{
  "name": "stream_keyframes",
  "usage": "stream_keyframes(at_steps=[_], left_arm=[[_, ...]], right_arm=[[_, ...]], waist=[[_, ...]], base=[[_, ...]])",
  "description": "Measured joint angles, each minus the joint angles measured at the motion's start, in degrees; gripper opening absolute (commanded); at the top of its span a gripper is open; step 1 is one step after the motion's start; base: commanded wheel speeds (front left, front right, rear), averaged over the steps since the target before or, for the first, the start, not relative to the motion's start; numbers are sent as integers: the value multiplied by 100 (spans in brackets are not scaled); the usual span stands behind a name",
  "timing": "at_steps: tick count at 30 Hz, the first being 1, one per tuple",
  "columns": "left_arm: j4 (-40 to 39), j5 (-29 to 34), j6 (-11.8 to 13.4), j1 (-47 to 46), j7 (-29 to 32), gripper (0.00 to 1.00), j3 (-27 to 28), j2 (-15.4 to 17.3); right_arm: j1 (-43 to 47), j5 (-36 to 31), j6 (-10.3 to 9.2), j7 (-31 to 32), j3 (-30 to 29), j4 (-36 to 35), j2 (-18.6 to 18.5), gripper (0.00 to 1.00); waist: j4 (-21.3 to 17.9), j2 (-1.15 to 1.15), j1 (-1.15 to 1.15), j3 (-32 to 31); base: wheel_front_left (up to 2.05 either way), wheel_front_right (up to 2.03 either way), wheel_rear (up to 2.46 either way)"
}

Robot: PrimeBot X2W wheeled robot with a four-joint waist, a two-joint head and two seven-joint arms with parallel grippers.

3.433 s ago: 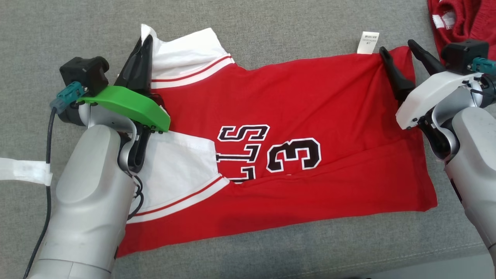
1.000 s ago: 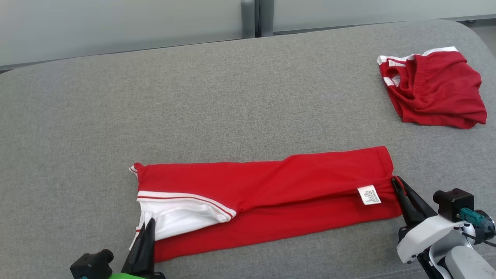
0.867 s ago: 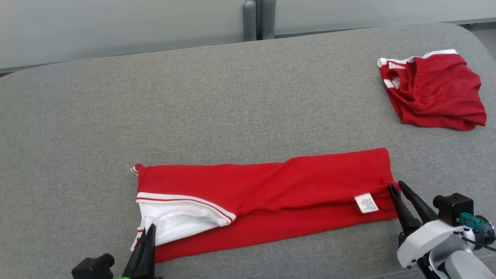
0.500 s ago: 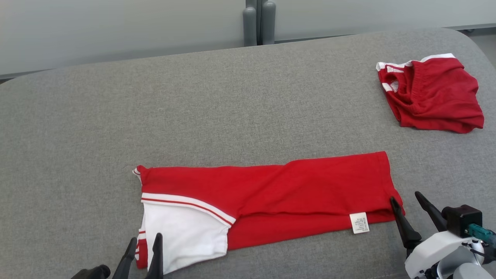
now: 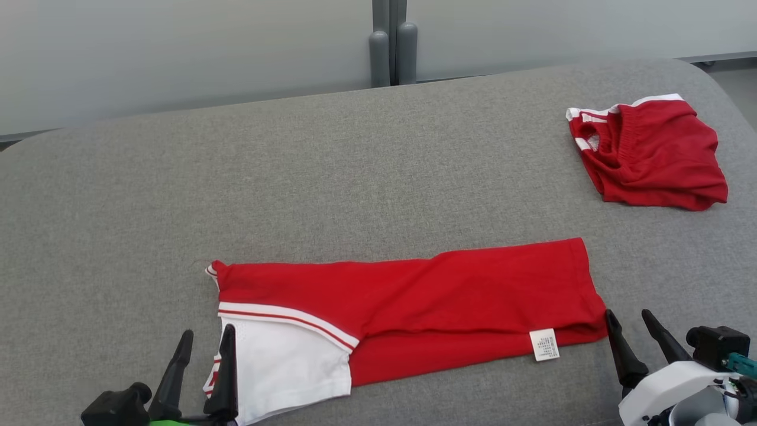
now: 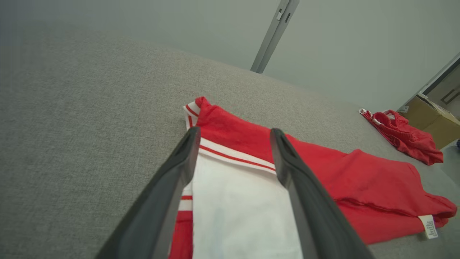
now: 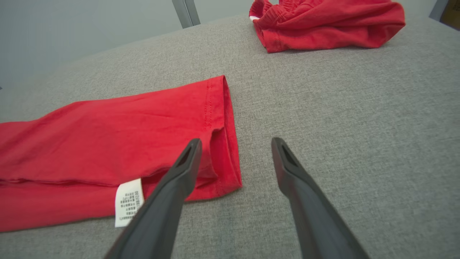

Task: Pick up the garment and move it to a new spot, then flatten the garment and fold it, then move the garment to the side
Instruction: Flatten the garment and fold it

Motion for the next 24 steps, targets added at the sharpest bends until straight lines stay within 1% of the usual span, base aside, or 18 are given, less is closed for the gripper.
stream_keyframes(at_steps=[7,12,15,18,24], left_arm=[[-180,24,-2,-92,-5,100,-230,-41],[-197,65,-2,-94,-5,100,-379,-49],[-201,67,-1,-96,-5,100,-390,-67],[-215,67,1,-97,-5,100,-389,-67],[-240,67,38,-97,-5,100,-372,-74]], right_arm=[[-384,66,2,312,98,107,107,100],[-642,234,0,625,56,401,166,100],[-713,315,-16,870,2,646,165,100],[-760,325,-58,996,-36,793,163,100],[-985,428,-58,1206,-52,1018,167,100]], waist=[[15,0,0,-93],[73,0,0,-92],[149,0,0,-82],[236,0,0,-68],[381,0,0,-19]], base=[[0,0,0],[0,0,0],[0,0,0],[0,0,0],[0,0,0]])
